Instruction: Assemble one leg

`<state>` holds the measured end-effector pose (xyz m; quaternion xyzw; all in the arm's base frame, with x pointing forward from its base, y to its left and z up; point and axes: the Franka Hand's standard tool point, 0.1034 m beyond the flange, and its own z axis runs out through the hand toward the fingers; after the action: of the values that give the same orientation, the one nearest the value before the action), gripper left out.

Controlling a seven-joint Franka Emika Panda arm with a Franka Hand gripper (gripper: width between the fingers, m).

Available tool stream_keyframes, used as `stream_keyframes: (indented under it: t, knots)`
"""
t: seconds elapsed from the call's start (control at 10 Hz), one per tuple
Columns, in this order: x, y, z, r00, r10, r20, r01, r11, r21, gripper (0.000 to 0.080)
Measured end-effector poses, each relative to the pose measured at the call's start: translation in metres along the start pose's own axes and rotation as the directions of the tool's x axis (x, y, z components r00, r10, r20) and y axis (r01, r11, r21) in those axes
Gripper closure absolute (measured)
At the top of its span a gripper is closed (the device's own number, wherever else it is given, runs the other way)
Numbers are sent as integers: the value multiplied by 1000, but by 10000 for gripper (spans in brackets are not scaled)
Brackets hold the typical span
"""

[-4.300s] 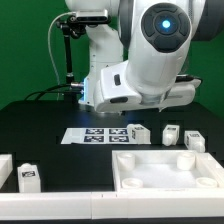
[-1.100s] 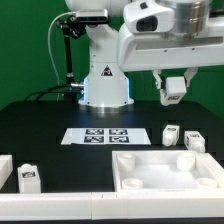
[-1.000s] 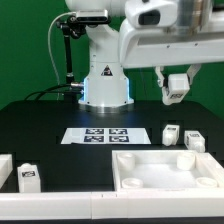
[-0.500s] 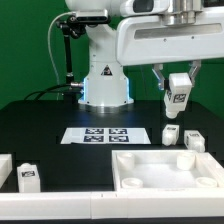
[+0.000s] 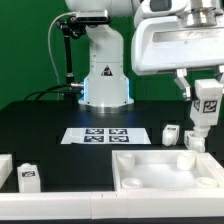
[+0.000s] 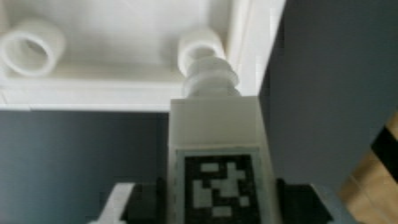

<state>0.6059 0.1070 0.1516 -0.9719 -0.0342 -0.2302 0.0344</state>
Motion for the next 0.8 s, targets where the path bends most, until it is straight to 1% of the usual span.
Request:
stream_keyframes:
  t: [0.1,0.3,0.4,0.5,0.6,0.7,0.8]
  knots:
    - [3,2,0,997,-2,-78,1,1000,-6,515]
    - [1,5,5,990,-15,-140,13,1000,-15,515]
    - [-4,9,17,991,-32,-131,29,999,-24,515]
    - [2,10,27,990,-35,-133,32,999,-27,515]
    - [13,10,34,989,-42,-143,38,999,-29,515]
    - [16,10,41,988,-41,-146,37,999,-30,515]
    - [12,9,48,990,-39,-138,35,999,-30,515]
